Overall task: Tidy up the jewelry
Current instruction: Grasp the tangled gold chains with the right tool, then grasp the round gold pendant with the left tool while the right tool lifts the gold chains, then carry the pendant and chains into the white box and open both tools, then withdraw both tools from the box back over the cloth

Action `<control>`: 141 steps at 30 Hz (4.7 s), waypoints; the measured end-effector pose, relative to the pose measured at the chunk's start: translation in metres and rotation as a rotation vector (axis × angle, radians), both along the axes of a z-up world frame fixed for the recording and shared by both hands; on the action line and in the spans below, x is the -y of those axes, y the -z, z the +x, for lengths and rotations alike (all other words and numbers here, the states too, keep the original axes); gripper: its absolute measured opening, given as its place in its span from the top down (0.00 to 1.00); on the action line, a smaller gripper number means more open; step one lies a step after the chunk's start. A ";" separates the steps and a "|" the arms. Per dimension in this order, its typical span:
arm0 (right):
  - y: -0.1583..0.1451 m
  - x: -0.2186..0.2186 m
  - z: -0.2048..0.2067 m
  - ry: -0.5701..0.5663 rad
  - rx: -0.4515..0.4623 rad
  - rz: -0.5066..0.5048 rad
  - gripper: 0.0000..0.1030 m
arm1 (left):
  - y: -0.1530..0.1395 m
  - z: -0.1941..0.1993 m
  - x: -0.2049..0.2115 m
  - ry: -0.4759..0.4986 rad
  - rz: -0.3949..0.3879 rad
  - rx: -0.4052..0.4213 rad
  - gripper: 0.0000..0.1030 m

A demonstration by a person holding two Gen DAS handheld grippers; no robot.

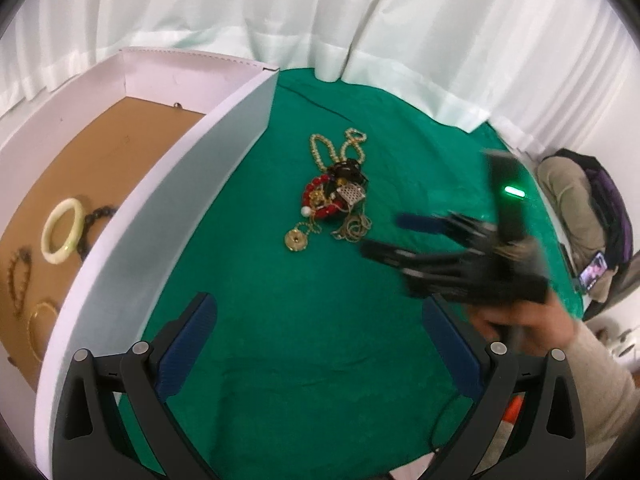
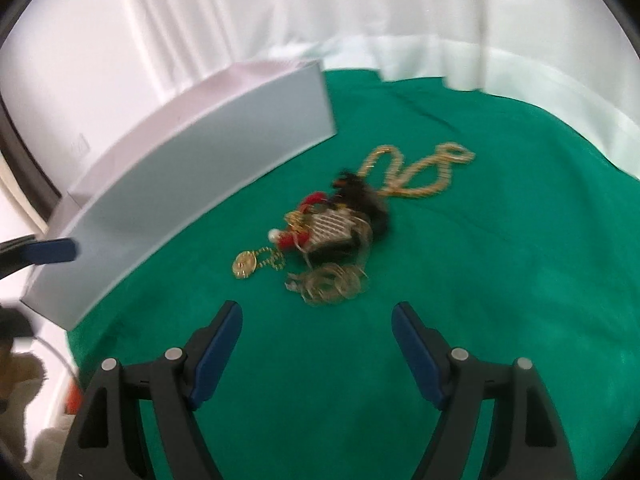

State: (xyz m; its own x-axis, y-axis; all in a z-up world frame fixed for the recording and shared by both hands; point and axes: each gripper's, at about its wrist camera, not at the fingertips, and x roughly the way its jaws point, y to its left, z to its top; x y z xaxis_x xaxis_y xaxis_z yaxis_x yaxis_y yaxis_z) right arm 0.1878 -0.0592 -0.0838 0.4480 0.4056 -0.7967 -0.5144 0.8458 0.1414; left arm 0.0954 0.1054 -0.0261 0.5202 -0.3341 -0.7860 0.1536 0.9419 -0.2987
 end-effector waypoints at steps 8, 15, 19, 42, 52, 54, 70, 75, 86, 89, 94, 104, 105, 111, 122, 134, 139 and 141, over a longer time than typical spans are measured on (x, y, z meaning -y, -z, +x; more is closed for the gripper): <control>0.020 -0.031 0.023 -0.011 0.027 -0.149 0.75 | 0.010 -0.005 -0.017 -0.035 -0.015 -0.018 0.01; -0.040 0.009 0.012 0.050 -0.005 0.038 0.75 | 0.019 -0.006 -0.022 -0.052 -0.027 -0.031 0.01; -0.083 0.021 0.009 0.049 0.023 0.132 0.76 | 0.018 -0.007 -0.021 -0.045 -0.024 -0.024 0.01; -0.160 0.084 -0.078 0.104 0.134 0.259 0.76 | 0.087 0.094 0.053 0.147 0.242 -0.003 0.78; -0.164 0.103 -0.092 0.130 0.154 0.258 0.76 | -0.004 0.080 0.017 0.083 -0.030 0.092 0.80; -0.167 0.103 -0.093 0.129 0.162 0.263 0.76 | -0.032 0.078 0.011 0.079 -0.056 0.138 0.80; -0.203 0.062 -0.085 0.035 0.190 0.256 0.76 | -0.172 0.012 -0.068 -0.017 -0.157 0.302 0.80; -0.217 0.008 -0.066 -0.063 0.180 0.235 0.76 | -0.179 -0.004 -0.112 -0.093 -0.139 0.290 0.80; -0.206 -0.151 0.009 -0.219 0.111 0.229 0.76 | -0.147 0.025 -0.197 -0.238 -0.101 0.254 0.80; -0.189 -0.186 0.033 -0.231 0.083 0.195 0.76 | -0.134 0.049 -0.214 -0.254 -0.099 0.243 0.80; -0.137 -0.236 0.079 -0.215 0.040 0.068 0.76 | -0.100 0.091 -0.231 -0.288 -0.069 0.207 0.80; -0.070 -0.242 0.104 -0.101 -0.014 0.016 0.29 | -0.012 0.125 -0.233 -0.346 0.076 0.034 0.44; -0.072 -0.236 0.100 -0.096 0.001 0.019 0.26 | -0.011 0.121 -0.232 -0.353 0.090 0.037 0.34; -0.087 -0.193 0.066 -0.052 0.109 -0.032 0.22 | -0.021 0.082 -0.212 -0.342 0.127 0.068 0.21; -0.072 -0.072 -0.012 0.062 0.167 -0.185 0.22 | -0.061 -0.008 -0.109 -0.182 0.099 0.172 0.07; -0.035 0.061 -0.087 0.316 0.131 -0.226 0.22 | -0.007 -0.046 -0.004 -0.032 0.027 0.120 0.06; -0.022 0.098 -0.113 0.416 0.111 -0.193 0.22 | 0.022 -0.046 0.011 -0.035 0.030 0.058 0.06; -0.017 0.108 -0.119 0.449 0.105 -0.193 0.22 | 0.027 -0.048 0.015 -0.030 0.056 0.049 0.06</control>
